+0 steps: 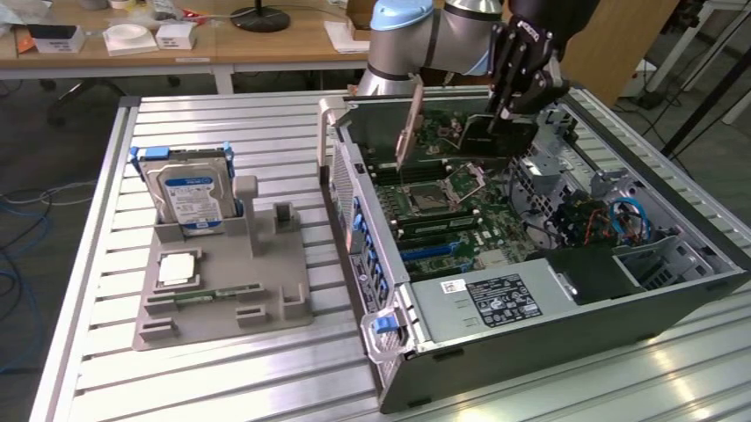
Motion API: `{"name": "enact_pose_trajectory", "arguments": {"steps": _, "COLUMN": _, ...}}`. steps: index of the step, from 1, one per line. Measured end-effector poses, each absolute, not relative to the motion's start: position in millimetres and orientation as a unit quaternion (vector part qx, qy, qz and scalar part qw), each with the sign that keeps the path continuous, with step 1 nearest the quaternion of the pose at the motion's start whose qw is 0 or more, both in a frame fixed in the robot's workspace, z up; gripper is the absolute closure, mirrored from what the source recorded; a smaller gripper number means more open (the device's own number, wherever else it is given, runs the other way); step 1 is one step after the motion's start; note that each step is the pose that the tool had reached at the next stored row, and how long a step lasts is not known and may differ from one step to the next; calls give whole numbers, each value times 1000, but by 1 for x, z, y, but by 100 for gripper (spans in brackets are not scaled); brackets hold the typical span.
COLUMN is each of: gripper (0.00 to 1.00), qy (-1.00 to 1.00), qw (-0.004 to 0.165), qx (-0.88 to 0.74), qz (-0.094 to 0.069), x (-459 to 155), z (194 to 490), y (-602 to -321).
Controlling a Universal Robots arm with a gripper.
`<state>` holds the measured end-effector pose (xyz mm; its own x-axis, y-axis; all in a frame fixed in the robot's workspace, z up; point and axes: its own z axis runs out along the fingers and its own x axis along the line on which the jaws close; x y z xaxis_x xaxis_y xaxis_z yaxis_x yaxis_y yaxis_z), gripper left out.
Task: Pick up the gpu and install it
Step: 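Insert the gpu into the slot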
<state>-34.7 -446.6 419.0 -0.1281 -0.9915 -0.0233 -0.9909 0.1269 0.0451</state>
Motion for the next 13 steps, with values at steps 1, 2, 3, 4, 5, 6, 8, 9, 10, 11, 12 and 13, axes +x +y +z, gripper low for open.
{"name": "enact_pose_trajectory", "arguments": {"steps": 1, "gripper": 74, "qy": -751, "qw": 6, "qx": 660, "qz": -25, "x": -35, "z": 418, "y": -447}}
{"name": "enact_pose_trajectory", "arguments": {"steps": 2, "gripper": 74, "qy": -751, "qw": 6, "qx": 660, "qz": -25, "x": -35, "z": 417, "y": -447}}
{"name": "enact_pose_trajectory", "arguments": {"steps": 3, "gripper": 74, "qy": -751, "qw": 6, "qx": 660, "qz": -25, "x": -35, "z": 415, "y": -447}}
{"name": "enact_pose_trajectory", "arguments": {"steps": 4, "gripper": 74, "qy": -751, "qw": 6, "qx": 660, "qz": -25, "x": -35, "z": 414, "y": -447}}
{"name": "enact_pose_trajectory", "arguments": {"steps": 5, "gripper": 74, "qy": -751, "qw": 6, "qx": 660, "qz": -25, "x": -35, "z": 413, "y": -447}}
{"name": "enact_pose_trajectory", "arguments": {"steps": 6, "gripper": 74, "qy": -750, "qw": 6, "qx": 660, "qz": -25, "x": -35, "z": 412, "y": -447}}
{"name": "enact_pose_trajectory", "arguments": {"steps": 8, "gripper": 74, "qy": -750, "qw": 6, "qx": 660, "qz": -25, "x": -35, "z": 411, "y": -447}}
{"name": "enact_pose_trajectory", "arguments": {"steps": 9, "gripper": 74, "qy": -750, "qw": 6, "qx": 660, "qz": -25, "x": -35, "z": 410, "y": -447}}
{"name": "enact_pose_trajectory", "arguments": {"steps": 10, "gripper": 74, "qy": -750, "qw": 6, "qx": 660, "qz": -25, "x": -35, "z": 410, "y": -447}}
{"name": "enact_pose_trajectory", "arguments": {"steps": 11, "gripper": 74, "qy": -750, "qw": 6, "qx": 660, "qz": -25, "x": -35, "z": 410, "y": -447}}
{"name": "enact_pose_trajectory", "arguments": {"steps": 12, "gripper": 74, "qy": -750, "qw": 6, "qx": 660, "qz": -25, "x": -35, "z": 410, "y": -447}}
{"name": "enact_pose_trajectory", "arguments": {"steps": 13, "gripper": 74, "qy": -750, "qw": 6, "qx": 660, "qz": -25, "x": -35, "z": 409, "y": -447}}
